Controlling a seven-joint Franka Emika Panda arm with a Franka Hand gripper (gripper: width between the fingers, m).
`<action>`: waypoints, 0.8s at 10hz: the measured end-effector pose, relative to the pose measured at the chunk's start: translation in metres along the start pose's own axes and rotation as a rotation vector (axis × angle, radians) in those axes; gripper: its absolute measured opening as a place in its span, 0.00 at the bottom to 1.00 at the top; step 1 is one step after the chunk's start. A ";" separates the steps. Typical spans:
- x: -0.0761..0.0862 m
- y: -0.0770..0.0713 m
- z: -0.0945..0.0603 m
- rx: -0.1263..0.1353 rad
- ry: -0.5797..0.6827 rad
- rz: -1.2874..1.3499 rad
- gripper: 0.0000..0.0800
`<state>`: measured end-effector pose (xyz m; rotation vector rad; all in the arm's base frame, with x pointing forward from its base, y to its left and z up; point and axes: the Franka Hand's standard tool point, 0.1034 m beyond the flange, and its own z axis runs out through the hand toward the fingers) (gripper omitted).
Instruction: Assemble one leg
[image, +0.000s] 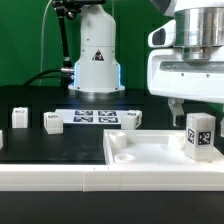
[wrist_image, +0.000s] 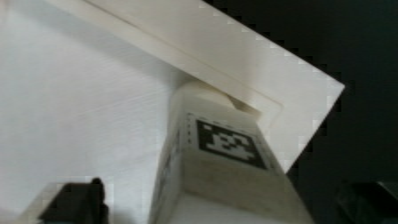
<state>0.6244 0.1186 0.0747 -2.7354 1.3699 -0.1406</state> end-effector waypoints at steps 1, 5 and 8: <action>0.000 0.000 0.000 0.001 0.001 -0.098 0.81; 0.004 -0.001 0.000 0.009 0.012 -0.467 0.81; 0.006 -0.001 0.000 -0.007 0.025 -0.738 0.81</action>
Offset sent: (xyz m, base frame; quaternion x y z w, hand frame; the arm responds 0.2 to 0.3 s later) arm 0.0069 0.0097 0.0016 0.0008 -0.0093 -0.2323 0.9726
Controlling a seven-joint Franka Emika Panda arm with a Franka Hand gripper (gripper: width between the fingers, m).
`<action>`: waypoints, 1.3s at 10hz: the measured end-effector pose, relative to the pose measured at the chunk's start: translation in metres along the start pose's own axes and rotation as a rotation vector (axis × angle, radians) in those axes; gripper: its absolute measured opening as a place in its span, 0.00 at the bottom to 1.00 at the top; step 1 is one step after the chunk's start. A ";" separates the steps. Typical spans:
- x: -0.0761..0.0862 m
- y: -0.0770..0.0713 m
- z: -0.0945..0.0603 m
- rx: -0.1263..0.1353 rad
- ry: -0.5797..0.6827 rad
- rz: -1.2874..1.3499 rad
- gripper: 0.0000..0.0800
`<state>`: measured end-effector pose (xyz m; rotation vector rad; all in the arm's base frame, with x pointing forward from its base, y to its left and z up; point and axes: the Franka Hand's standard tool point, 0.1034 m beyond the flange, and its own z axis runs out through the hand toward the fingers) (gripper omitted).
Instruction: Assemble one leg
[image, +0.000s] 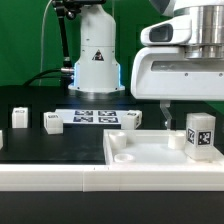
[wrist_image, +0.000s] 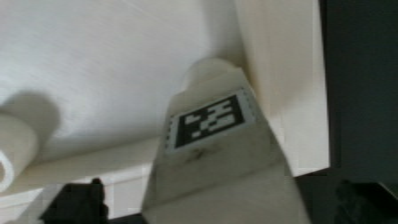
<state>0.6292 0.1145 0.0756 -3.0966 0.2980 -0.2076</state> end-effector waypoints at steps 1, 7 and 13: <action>0.000 0.000 0.000 -0.012 0.003 -0.097 0.81; 0.000 -0.001 0.000 -0.030 0.007 -0.358 0.81; 0.000 -0.001 0.000 -0.027 0.009 -0.183 0.36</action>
Offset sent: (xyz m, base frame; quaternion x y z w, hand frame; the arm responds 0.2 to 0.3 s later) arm -0.0014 0.0023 -0.0025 -0.0051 0.0036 -0.2589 0.9659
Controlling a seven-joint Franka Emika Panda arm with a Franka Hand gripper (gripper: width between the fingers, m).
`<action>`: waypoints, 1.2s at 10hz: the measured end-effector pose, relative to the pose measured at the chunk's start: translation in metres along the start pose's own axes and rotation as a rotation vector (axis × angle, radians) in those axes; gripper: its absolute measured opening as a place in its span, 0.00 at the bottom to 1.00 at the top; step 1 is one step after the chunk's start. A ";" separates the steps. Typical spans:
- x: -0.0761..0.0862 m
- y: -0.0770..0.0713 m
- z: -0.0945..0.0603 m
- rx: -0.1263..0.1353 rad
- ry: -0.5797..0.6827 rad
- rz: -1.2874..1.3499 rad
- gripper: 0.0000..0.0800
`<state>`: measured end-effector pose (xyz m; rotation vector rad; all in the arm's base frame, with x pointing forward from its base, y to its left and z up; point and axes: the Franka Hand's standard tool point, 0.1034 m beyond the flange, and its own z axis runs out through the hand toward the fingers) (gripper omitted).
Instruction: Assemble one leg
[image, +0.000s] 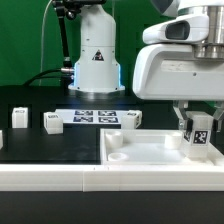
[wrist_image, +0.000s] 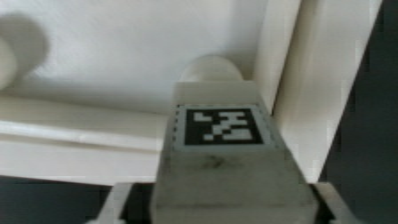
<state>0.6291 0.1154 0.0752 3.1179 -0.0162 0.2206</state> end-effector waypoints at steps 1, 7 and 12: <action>0.000 -0.001 0.000 0.000 0.000 0.079 0.36; -0.006 -0.001 0.003 -0.012 0.021 0.715 0.36; -0.008 -0.001 0.003 -0.012 0.021 1.194 0.36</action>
Offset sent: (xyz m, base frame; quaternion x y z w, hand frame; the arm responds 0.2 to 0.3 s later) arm -0.0099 0.0009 -0.0032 -0.0100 0.0315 0.2958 0.9547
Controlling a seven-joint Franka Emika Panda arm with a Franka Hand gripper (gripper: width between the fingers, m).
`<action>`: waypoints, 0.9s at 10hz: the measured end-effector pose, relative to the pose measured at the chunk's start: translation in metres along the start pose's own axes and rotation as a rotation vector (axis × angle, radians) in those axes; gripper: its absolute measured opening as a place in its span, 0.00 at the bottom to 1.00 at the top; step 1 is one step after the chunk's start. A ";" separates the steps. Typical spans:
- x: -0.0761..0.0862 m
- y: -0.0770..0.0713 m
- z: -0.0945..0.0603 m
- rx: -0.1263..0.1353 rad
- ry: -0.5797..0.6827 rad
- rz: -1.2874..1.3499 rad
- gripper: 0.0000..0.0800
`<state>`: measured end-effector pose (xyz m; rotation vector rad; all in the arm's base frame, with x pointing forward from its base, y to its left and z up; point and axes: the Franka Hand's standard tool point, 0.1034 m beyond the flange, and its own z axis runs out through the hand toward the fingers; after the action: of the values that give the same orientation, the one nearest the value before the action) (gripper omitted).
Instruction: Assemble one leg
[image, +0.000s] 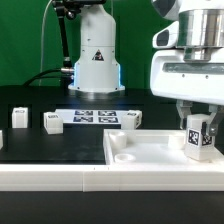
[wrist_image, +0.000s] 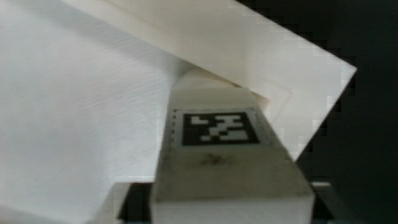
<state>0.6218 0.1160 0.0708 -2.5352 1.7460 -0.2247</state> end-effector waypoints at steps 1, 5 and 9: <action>0.000 0.001 0.000 -0.001 -0.015 0.095 0.36; -0.001 0.001 0.001 0.001 -0.040 0.226 0.48; 0.003 -0.001 0.000 0.029 -0.033 -0.117 0.81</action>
Offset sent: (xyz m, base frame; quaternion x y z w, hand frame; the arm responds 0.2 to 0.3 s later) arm 0.0000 0.0000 0.0000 0.0000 0.0000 0.1296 0.9916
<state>0.6239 0.1134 0.0716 -2.6075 1.5737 -0.2101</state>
